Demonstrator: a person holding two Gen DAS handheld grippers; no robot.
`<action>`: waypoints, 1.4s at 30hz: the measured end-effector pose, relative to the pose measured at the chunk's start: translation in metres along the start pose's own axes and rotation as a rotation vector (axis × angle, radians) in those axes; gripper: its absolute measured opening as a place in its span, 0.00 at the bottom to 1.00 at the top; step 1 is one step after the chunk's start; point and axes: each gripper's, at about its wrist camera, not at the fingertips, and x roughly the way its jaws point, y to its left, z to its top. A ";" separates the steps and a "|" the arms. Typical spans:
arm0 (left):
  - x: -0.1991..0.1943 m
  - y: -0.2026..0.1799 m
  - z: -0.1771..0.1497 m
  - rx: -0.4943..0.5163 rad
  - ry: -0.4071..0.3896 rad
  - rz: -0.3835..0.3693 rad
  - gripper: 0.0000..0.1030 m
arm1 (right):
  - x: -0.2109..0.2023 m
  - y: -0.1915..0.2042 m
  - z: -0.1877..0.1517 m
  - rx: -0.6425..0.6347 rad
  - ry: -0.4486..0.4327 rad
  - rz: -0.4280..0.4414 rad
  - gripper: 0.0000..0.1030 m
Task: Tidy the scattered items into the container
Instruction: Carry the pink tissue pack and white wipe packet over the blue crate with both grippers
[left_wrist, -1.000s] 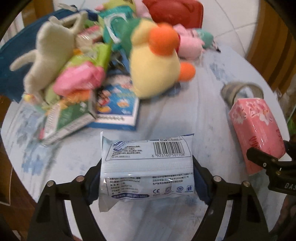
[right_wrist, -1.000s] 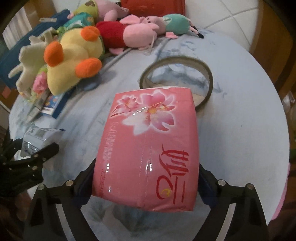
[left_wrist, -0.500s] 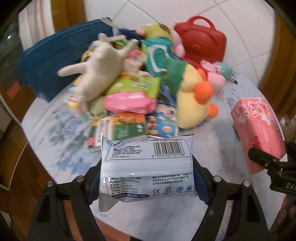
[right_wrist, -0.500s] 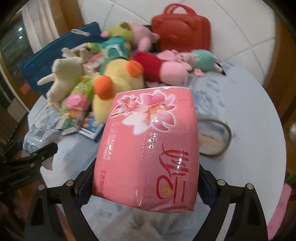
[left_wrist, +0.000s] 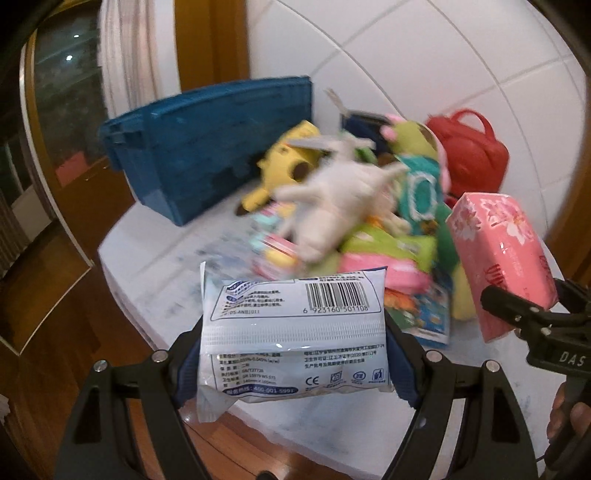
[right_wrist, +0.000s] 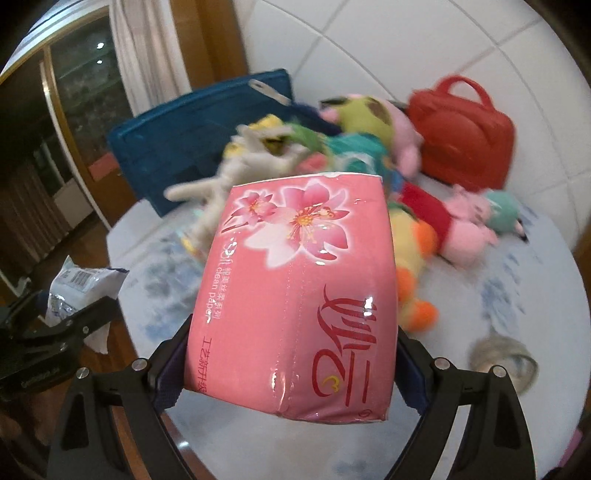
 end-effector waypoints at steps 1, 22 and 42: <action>0.000 0.014 0.004 0.001 -0.007 0.003 0.79 | 0.004 0.013 0.005 -0.010 -0.004 0.002 0.90; 0.032 0.224 0.106 -0.048 -0.099 0.033 0.79 | 0.081 0.222 0.130 -0.104 -0.118 -0.001 0.90; 0.092 0.304 0.282 -0.072 -0.232 0.125 0.79 | 0.154 0.284 0.303 -0.170 -0.275 0.106 0.90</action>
